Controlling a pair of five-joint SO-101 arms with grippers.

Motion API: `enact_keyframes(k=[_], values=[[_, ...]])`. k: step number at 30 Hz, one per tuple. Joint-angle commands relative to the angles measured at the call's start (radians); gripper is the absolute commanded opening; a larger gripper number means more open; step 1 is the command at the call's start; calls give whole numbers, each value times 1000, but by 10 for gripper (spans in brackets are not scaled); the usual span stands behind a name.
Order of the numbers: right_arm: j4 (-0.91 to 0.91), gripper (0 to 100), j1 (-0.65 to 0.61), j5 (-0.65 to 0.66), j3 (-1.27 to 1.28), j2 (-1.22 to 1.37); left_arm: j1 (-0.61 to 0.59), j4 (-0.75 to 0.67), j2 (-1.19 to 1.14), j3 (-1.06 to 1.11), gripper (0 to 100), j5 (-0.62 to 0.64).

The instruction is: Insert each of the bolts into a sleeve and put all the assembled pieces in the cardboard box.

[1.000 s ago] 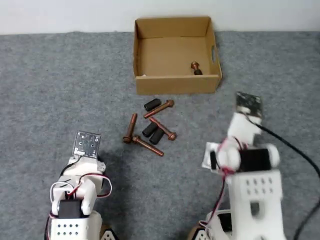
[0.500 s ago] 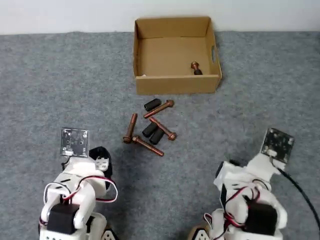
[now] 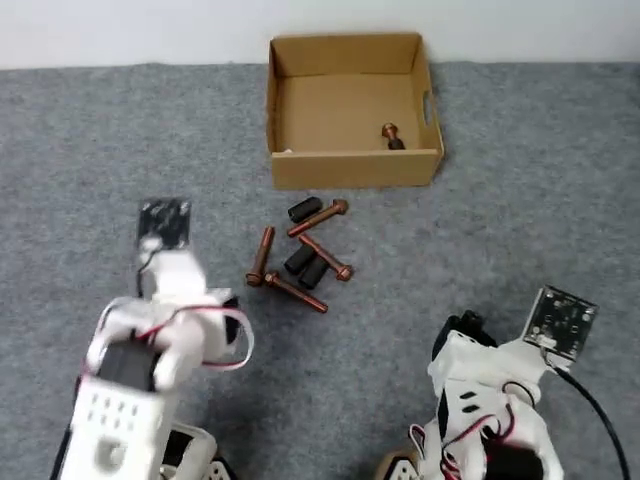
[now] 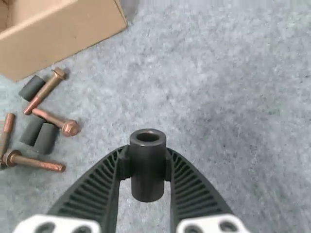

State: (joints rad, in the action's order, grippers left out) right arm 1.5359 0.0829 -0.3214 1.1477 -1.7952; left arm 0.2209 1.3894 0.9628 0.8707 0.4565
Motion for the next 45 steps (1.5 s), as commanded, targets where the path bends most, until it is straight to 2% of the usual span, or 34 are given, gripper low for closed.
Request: enact_keyframes(k=[1, 10, 12, 17, 19, 24, 33, 42, 45], values=[[-27, 7, 8, 11, -9, 1, 32, 21, -255, -166, 6, 95], [-27, 7, 8, 11, -8, 1, 75, 21, -764, -414, 8, 315], [-27, 7, 8, 11, -8, -1, 77, 21, -853, -475, 18, 327], [-27, 7, 8, 11, -8, -1, 77, 21, -1028, -634, 148, 358], [-27, 7, 8, 11, -8, -1, 77, 21, -1083, -699, 165, 358], [-27, 7, 2, 11, -8, -1, 77, 21, -1209, -796, 165, 359], [-27, 7, 1, 11, -8, -1, 72, 12, -1339, -808, 165, 359], [-28, 7, -10, 11, -8, -1, 54, -91, -1427, -808, 164, 385], [-28, 7, -30, 11, -6, -1, 38, -112, -1441, -808, 119, 419]])
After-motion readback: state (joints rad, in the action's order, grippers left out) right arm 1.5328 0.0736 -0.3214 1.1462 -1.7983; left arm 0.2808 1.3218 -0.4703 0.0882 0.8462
